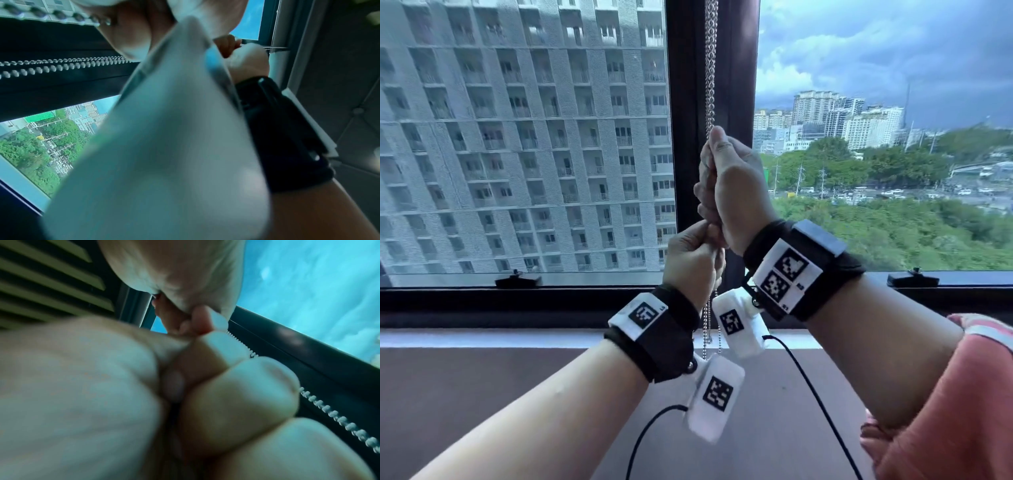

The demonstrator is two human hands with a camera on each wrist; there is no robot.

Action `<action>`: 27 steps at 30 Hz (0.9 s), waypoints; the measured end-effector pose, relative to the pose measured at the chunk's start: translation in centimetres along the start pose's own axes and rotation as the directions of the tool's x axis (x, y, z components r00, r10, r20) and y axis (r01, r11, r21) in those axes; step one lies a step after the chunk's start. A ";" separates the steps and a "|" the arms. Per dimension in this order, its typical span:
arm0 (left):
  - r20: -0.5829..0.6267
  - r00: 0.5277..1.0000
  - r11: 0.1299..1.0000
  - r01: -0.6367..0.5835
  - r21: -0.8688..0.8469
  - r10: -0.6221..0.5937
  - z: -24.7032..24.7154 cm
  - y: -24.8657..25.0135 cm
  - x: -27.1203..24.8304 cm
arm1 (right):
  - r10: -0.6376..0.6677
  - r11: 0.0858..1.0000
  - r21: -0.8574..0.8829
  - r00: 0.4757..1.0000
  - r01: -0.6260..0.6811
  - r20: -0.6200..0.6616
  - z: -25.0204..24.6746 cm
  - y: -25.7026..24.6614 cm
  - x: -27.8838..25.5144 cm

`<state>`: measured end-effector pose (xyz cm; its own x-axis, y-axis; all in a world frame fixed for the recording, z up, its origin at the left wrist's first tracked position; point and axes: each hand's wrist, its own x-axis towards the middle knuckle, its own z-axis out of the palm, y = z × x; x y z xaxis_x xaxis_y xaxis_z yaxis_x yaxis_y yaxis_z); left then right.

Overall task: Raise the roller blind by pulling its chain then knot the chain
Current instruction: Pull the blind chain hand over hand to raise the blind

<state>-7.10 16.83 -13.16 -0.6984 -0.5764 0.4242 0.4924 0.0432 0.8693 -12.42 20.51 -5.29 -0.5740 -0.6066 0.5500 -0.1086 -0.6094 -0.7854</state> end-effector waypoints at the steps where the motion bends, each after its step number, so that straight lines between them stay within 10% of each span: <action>1: 0.006 1.000 1.000 0.007 -0.005 -0.007 0.1 0.0 -0.1 | -0.012 1.000 -0.006 1.000 0.012 -0.005 0.1 0.0 -0.1; 13: 0.087 0.996 0.991 -0.020 0.130 0.009 -1.2 -1.5 -0.5 | -0.174 0.975 -0.144 0.985 0.171 -0.011 -1.4 1.1 1.0; 27: 0.096 0.953 0.942 0.264 0.209 -0.289 -4.7 -9.9 -2.1 | -0.126 0.849 -0.520 0.992 0.091 -0.031 -4.8 6.8 5.9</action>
<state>-8.03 13.75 -23.84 -0.8571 -0.4836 0.1774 0.1704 0.0589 0.9836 -20.47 15.25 -8.70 -0.5811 -0.5090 0.6351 -0.5667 -0.3070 -0.7646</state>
